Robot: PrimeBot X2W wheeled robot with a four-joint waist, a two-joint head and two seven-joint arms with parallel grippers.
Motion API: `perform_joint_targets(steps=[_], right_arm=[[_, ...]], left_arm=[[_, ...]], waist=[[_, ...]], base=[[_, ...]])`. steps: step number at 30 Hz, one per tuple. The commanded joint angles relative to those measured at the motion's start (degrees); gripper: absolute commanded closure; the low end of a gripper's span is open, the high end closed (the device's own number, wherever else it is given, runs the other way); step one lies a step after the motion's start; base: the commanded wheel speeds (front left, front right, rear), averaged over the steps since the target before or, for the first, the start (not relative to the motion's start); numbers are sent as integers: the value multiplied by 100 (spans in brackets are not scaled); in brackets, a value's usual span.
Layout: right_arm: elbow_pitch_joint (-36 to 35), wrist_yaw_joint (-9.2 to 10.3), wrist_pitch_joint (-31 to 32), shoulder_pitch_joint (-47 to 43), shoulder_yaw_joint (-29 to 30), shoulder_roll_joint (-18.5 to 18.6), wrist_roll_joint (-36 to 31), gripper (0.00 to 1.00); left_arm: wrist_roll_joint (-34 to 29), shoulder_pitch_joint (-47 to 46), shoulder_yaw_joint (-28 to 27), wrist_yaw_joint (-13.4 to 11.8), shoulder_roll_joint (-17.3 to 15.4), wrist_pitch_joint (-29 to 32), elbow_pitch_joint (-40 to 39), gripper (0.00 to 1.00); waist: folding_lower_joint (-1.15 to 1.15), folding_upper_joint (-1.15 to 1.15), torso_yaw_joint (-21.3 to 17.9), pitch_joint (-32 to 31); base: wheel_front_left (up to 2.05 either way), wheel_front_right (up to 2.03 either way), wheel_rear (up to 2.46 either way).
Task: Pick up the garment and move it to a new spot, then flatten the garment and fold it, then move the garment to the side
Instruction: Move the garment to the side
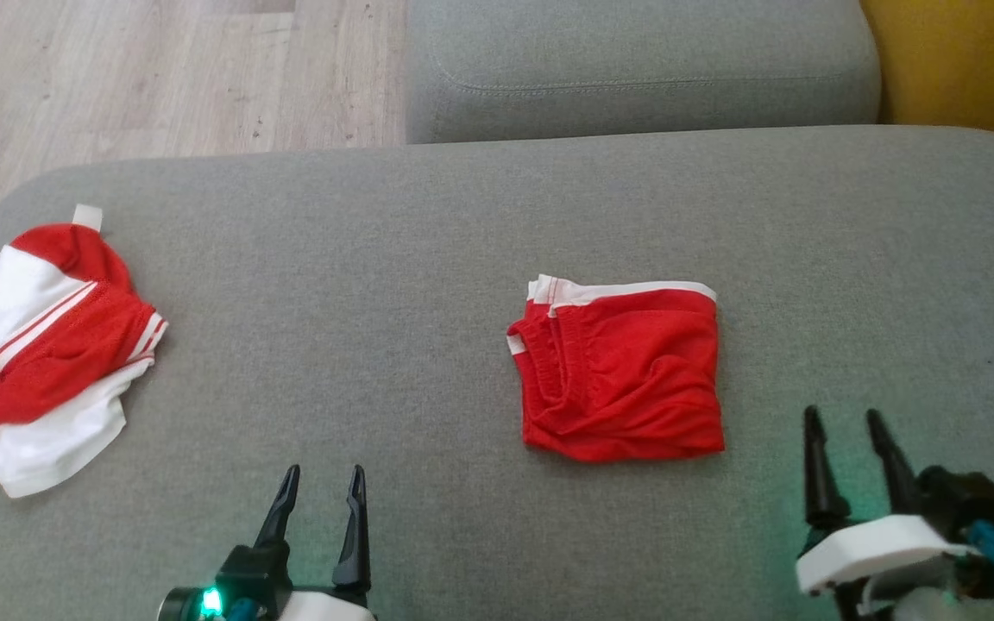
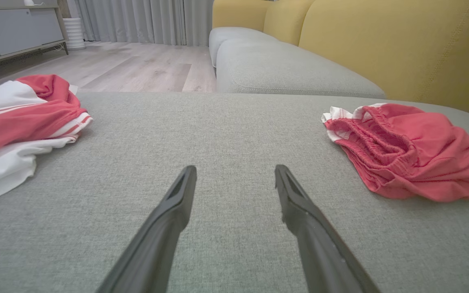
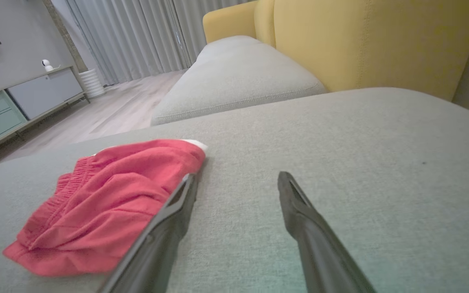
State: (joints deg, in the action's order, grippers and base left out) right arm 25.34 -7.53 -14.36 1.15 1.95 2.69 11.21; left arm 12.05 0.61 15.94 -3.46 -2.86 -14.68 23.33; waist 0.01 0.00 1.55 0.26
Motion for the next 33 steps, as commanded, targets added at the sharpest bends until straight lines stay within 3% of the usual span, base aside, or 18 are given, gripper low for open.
perform_joint_targets(steps=[1, 9, 19, 20, 21, 22, 30, 31, 33], right_arm=[[-68, 4, -63, 199, -219, 20, 75, 0], [519, 4, -63, 1099, -647, 20, 304, 0], [2097, 4, 178, 1957, -398, 20, -243, 0], [2225, 4, 174, 1977, -359, 20, -269, 25], [2328, 4, 159, 1998, -334, 20, -278, 85], [2405, 4, 132, 2019, -348, 19, -256, 100], [2416, 4, -47, 2110, -394, 19, -147, 100], [2316, 4, -57, 2130, -505, 19, -94, 100], [2233, 4, -59, 2136, -568, 19, -61, 100]], left_arm=[[-27, -141, -196, 19, -2, -32, -190, 0], [32, -405, 129, 13, -2, -32, -246, 0], [126, -619, 369, -83, -2, -32, -258, 0], [129, -626, 374, -92, -2, -32, -262, 0], [131, -632, 376, -102, -2, -32, -264, 0], [135, -641, 376, -110, -2, -32, -269, 0], [82, -750, 409, -48, -2, -32, -321, 0], [43, -827, 442, -7, -2, -32, -333, 0], [24, -877, 460, 11, -2, -32, -335, 0]], waist=[[-1, 0, 13, 19], [-1, 0, 352, 482], [-1, 0, 761, 899], [-1, 0, 766, 910], [-1, 0, 761, 922], [-1, 0, 746, 929], [-1, 0, 85, 872], [-1, 0, -279, 874], [-1, 0, -484, 883]], base=[[0, 0, 0], [0, 0, 0], [0, 0, 0], [0, 0, 0], [0, 0, 0], [0, 0, 0], [0, 0, 0], [0, 0, 0], [0, 0, 0]])
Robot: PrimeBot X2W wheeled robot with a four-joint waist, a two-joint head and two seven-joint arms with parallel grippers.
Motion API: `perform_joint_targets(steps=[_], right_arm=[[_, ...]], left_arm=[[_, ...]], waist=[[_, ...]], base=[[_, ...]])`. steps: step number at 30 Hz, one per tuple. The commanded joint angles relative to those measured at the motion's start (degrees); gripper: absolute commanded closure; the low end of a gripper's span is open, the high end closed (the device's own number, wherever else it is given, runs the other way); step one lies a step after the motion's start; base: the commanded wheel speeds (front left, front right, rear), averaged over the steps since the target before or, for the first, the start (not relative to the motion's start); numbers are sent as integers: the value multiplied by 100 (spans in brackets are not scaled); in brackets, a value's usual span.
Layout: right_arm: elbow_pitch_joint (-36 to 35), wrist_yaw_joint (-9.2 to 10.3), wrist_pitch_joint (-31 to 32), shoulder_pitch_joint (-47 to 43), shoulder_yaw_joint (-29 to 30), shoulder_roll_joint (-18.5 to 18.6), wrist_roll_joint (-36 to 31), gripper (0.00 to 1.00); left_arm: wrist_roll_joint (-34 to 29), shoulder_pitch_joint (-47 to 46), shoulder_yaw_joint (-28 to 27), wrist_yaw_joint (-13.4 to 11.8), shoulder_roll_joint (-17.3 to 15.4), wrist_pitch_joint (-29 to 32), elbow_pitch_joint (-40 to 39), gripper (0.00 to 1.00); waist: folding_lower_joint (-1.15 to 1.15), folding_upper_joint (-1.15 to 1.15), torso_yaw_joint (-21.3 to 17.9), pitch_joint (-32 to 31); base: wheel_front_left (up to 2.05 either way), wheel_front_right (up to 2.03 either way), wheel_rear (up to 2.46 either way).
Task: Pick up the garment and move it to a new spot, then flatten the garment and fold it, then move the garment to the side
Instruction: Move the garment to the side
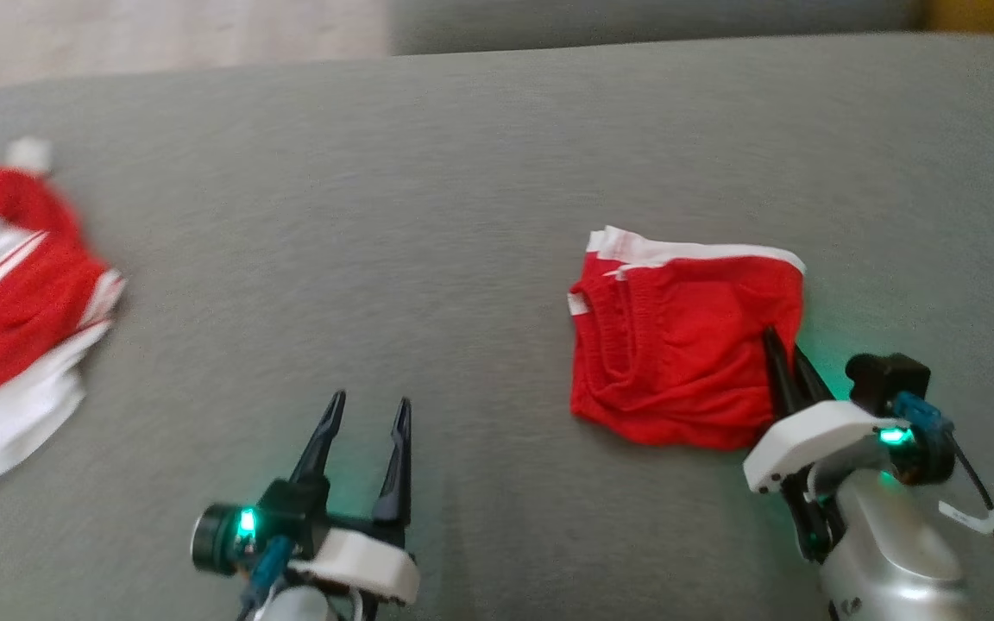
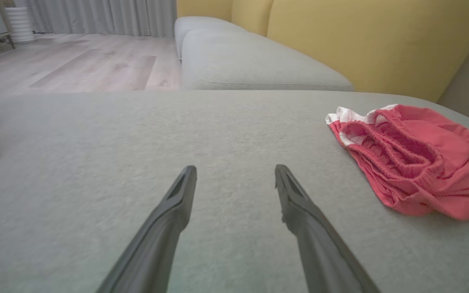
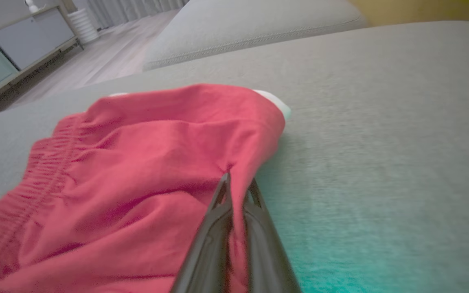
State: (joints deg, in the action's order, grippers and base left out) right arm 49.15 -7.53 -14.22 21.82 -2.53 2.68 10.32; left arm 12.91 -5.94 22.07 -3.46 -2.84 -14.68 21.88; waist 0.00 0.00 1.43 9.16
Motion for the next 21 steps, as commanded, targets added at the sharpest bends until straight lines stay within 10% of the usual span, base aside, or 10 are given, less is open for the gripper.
perform_joint_targets(steps=[1, 11, 21], right_arm=[[-231, 4, -74, 60, -185, 20, 77, 100], [-955, 4, -77, -264, -1163, 20, 770, 100], [-1267, 4, -77, -111, -1269, 20, 821, 100]], left_arm=[[-67, -275, -140, 25, -4, -32, -191, 0], [-29, -673, 122, 122, -4, -32, -87, 0], [-41, -766, 251, 128, -4, -32, 64, 0]], waist=[[0, 0, -677, -1], [0, 0, -2658, 141], [0, 0, -2887, 314]], base=[[0, 0, 0], [0, 0, 0], [0, 0, 0]])
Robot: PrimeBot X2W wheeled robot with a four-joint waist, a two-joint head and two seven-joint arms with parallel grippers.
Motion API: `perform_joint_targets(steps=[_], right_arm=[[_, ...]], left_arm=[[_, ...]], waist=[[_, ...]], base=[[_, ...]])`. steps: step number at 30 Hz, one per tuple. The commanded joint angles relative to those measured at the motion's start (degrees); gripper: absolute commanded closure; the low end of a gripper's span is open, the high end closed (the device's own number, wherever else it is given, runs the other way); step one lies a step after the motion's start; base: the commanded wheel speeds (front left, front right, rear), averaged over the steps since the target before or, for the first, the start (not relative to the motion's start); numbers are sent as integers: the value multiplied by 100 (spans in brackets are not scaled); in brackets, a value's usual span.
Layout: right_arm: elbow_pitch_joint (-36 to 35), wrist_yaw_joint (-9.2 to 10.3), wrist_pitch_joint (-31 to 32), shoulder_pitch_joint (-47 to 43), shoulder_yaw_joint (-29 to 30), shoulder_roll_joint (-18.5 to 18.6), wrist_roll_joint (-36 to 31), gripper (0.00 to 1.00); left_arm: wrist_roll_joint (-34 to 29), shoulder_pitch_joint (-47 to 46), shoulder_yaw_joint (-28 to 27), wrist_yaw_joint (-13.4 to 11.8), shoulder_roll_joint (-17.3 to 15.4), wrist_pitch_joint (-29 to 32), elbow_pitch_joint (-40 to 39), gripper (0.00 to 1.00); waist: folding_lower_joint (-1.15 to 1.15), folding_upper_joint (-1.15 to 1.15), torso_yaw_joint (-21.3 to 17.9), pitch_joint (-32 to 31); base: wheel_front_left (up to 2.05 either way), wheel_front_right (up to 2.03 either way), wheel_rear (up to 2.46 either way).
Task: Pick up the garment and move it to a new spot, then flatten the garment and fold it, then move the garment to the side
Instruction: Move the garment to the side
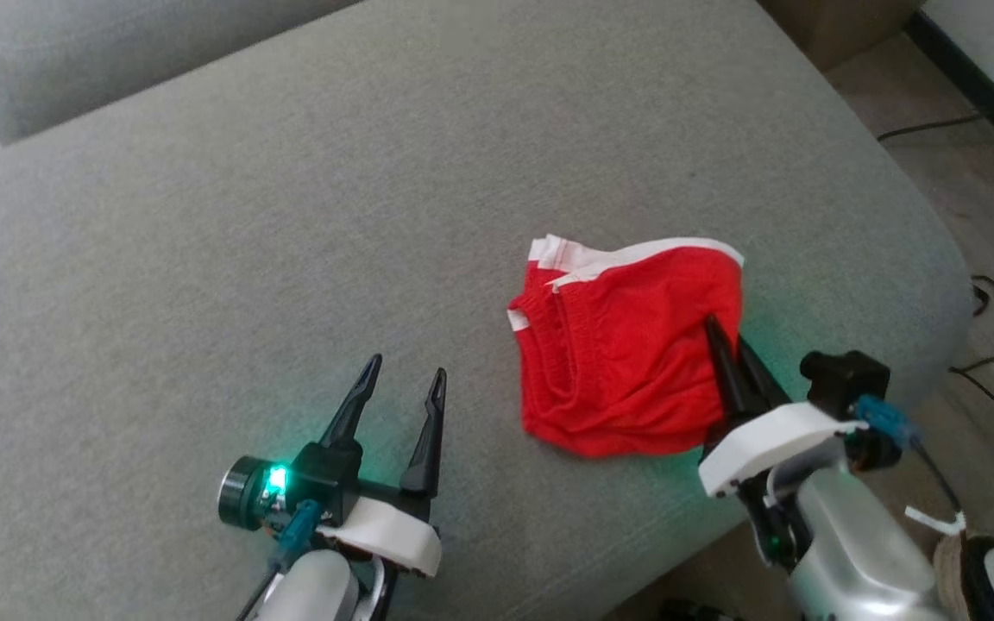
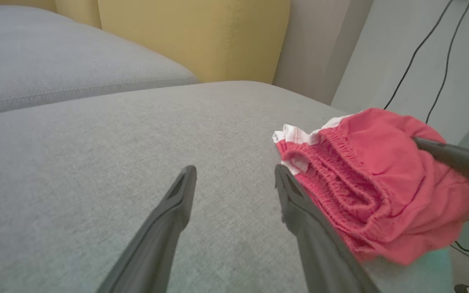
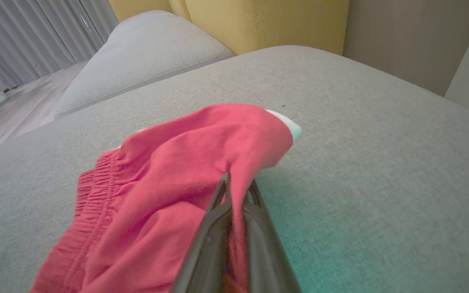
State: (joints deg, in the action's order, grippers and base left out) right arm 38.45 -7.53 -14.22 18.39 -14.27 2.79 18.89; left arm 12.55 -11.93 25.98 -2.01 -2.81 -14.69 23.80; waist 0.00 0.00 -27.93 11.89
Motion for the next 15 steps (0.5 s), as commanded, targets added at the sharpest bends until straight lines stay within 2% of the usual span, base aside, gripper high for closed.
perform_joint_targets(steps=[1, 3, 6, 14, 15], right_arm=[[-190, 4, -77, 309, -48, 9, -114, 100], [-124, 4, -77, 499, 79, 42, -313, 100], [35, 4, -74, 863, 225, 307, -550, 100], [717, 4, 302, 1964, 473, 1582, -1051, 100], [1005, 4, 432, 2214, 525, 1940, -1212, 100]], left_arm=[[-11, -173, -140, -16, -7, -30, -108, 0], [-28, -172, -141, -13, -7, -30, -91, 0], [-63, -163, -135, 5, -7, -30, -68, 0], [-172, -195, -182, 28, -7, -30, -86, 0], [-204, -214, -182, 31, -7, -30, -94, 0]], waist=[[0, 0, 108, 63], [0, 0, 245, 104], [0, 0, 513, 177], [0, 0, 1273, 413], [0, 0, 1446, 475]], base=[[0, 0, 0], [0, 0, 0], [0, 0, 0], [0, 0, 0], [0, 0, 0]])
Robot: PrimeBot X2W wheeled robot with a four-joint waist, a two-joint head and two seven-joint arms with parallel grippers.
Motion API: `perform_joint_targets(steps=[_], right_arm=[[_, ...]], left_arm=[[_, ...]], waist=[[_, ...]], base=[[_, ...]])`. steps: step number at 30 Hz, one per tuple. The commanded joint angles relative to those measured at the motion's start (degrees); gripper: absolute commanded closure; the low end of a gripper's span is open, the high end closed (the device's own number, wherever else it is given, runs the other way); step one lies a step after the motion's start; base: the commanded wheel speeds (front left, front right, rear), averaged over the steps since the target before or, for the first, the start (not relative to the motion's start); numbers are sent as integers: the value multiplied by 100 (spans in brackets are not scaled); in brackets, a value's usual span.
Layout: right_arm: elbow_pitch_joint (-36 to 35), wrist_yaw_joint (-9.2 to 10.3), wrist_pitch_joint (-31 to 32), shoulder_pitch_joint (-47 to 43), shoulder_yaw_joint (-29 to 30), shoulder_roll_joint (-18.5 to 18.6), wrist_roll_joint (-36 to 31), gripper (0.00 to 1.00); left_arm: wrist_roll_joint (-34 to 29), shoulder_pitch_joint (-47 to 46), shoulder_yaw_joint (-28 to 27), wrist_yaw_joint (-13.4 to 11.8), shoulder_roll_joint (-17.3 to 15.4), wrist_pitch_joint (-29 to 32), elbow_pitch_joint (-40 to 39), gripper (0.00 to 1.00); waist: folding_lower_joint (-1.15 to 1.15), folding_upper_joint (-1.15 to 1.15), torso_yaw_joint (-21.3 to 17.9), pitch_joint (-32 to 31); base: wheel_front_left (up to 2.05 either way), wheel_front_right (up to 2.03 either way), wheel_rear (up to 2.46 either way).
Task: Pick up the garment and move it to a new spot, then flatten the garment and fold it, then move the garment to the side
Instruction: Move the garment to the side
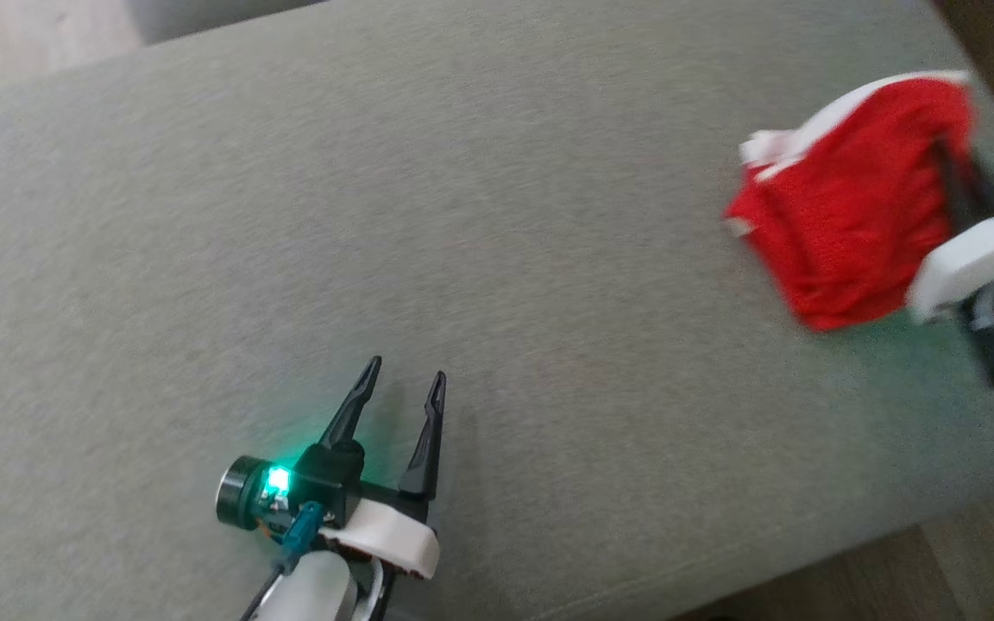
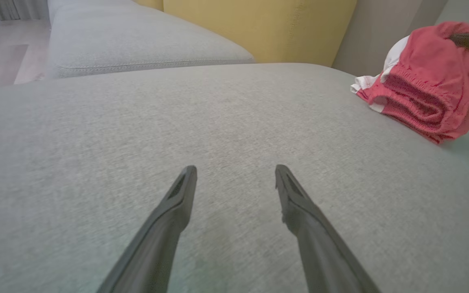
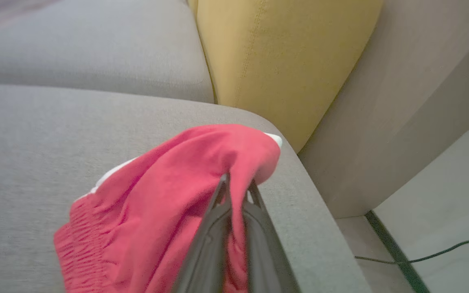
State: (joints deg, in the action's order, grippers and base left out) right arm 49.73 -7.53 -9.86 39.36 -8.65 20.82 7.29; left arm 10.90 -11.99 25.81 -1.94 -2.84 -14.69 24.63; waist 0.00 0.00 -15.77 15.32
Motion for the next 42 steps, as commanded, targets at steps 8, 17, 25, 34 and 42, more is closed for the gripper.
perform_joint_targets(steps=[8, 17, 25, 34, 42], right_arm=[[887, 4, 266, 689, 574, 950, -538, 100], [1346, 4, -85, 965, 1655, 997, -1263, 0], [469, 4, -505, 740, 2000, -284, -1414, 0], [-1267, 4, -512, -734, 1580, -1484, -639, 0], [-1661, 4, -513, -1867, 1378, -1779, -315, 0]], left_arm=[[-64, -316, -152, 9, -4, -30, -254, 0], [-55, -307, -224, -28, -4, -30, -261, 0], [14, -137, -548, -163, -4, -30, -378, 0], [-42, 39, -1143, -235, -4, -30, -473, 0], [-21, 224, -1526, -244, -4, -30, -452, 0]], waist=[[0, 0, 662, 299], [0, 0, 762, 239], [0, 0, 869, -73], [0, 0, 1239, -341], [0, 0, 1519, -593]], base=[[0, 0, 0], [0, 0, 0], [0, 0, 0], [0, 0, 0], [0, 0, 0]])
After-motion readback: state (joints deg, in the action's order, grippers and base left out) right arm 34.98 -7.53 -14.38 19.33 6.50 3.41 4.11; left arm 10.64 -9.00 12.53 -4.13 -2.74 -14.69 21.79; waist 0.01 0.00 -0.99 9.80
